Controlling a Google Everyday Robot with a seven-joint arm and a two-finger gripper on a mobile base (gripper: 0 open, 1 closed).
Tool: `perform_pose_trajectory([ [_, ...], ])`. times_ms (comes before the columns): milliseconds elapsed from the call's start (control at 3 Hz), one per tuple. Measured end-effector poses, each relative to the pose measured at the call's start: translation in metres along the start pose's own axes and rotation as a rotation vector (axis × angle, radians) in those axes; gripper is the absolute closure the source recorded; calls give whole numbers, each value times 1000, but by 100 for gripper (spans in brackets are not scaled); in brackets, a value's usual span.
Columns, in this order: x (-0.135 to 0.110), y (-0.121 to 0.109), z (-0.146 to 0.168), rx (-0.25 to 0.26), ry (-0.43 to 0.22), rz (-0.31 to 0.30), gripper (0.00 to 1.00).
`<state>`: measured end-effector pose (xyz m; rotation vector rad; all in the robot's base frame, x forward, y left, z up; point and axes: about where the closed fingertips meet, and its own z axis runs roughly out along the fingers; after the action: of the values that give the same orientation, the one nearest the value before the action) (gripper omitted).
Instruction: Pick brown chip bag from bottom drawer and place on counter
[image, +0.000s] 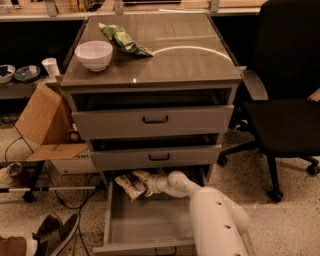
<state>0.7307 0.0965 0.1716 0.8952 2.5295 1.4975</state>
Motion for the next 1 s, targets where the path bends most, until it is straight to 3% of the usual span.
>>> perform_pose_trajectory([
  [333,0,0,6,-8,22,5,31],
  [1000,-2,-4,8,-16,33,21,78],
])
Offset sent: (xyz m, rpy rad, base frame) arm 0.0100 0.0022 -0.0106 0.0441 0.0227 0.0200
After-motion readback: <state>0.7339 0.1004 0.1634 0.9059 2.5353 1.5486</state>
